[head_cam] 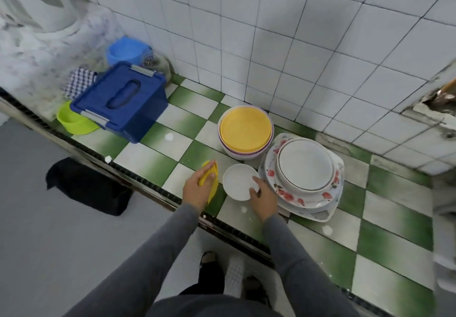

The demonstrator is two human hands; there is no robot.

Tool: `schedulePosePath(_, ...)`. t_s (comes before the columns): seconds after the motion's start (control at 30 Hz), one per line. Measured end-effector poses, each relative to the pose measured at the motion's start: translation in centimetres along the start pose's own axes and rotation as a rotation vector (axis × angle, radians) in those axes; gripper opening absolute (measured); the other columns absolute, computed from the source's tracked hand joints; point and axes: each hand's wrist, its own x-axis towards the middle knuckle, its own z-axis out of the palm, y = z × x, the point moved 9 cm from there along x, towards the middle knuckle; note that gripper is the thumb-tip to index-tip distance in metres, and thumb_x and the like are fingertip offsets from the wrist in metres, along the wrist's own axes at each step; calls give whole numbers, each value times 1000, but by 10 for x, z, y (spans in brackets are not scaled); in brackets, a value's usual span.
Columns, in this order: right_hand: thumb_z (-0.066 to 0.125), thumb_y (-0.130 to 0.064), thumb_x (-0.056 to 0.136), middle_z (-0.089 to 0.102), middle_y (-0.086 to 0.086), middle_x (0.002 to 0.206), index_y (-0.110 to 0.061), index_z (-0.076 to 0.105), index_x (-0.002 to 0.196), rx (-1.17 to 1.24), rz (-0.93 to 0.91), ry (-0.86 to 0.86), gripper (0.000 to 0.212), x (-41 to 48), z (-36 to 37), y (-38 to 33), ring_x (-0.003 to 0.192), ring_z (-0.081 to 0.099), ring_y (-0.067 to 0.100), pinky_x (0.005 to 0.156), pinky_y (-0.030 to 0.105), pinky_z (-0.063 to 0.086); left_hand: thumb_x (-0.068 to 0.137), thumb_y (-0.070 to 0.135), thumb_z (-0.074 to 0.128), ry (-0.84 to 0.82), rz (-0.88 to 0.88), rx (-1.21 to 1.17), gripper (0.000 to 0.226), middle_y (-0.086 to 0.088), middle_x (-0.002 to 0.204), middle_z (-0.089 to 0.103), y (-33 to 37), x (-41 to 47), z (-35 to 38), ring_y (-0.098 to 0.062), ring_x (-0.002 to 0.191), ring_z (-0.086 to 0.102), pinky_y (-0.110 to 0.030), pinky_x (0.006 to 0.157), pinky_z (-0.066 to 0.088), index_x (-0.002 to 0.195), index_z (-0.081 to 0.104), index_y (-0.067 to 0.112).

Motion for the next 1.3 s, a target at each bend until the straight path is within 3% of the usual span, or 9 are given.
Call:
schedulePosePath(0.3, 53, -14, 102, 48, 10, 149, -26, 48, 147, 190, 121, 124, 47, 0, 7, 12, 132, 48, 32, 112, 48, 42, 100, 20, 57, -122, -8, 11, 33, 10, 127, 51, -8, 23, -10, -21, 121, 48, -54, 109, 43, 128, 64, 37)
schedulePosePath(0.57, 49, -3, 101, 41, 4, 156, -20, 48, 147, 271, 153, 169, 50, -16, 8, 14, 139, 40, 27, 116, 37, 35, 99, 21, 57, -160, -19, 29, 34, 6, 128, 50, -13, 31, -11, -24, 123, 47, -53, 110, 42, 126, 64, 41)
schedulePosePath(0.77, 53, -6, 99, 51, 7, 145, -26, 52, 144, 292, 97, 194, 49, -27, -7, 6, 122, 52, 27, 107, 45, 47, 99, 21, 59, -189, -26, 19, 34, 4, 127, 51, -6, 33, 4, -26, 121, 47, -54, 109, 42, 128, 62, 39)
schedulePosePath(0.9, 54, -7, 98, 54, 4, 139, -28, 54, 143, 290, 22, 221, 49, -36, -31, -6, 114, 55, 23, 100, 46, 53, 98, 21, 60, -210, -2, 0, 36, 0, 137, 52, 5, 33, 16, -27, 124, 46, -54, 109, 42, 131, 61, 36)
schedulePosePath(1.07, 55, -7, 97, 60, 1, 105, -27, 57, 140, 337, -12, 298, 48, -50, -70, -17, 97, 61, 24, 94, 38, 57, 101, 18, 56, -257, 74, 15, 36, -2, 145, 49, 27, 25, 38, -24, 128, 44, -51, 111, 40, 134, 60, 32)
schedulePosePath(1.23, 56, -7, 99, 60, 2, 112, -28, 58, 138, 386, -9, 362, 44, -64, -104, -20, 98, 61, 19, 78, 20, 59, 101, 25, 56, -324, 137, 26, 34, -1, 153, 40, 56, 13, 69, -28, 136, 37, -53, 113, 37, 129, 59, 43)
schedulePosePath(1.3, 55, -8, 99, 60, 1, 107, -30, 57, 138, 382, -18, 385, 45, -70, -118, -20, 97, 63, 21, 79, 24, 60, 101, 29, 56, -361, 151, 4, 31, 1, 150, 39, 68, 6, 85, -26, 133, 36, -55, 112, 38, 124, 58, 49)
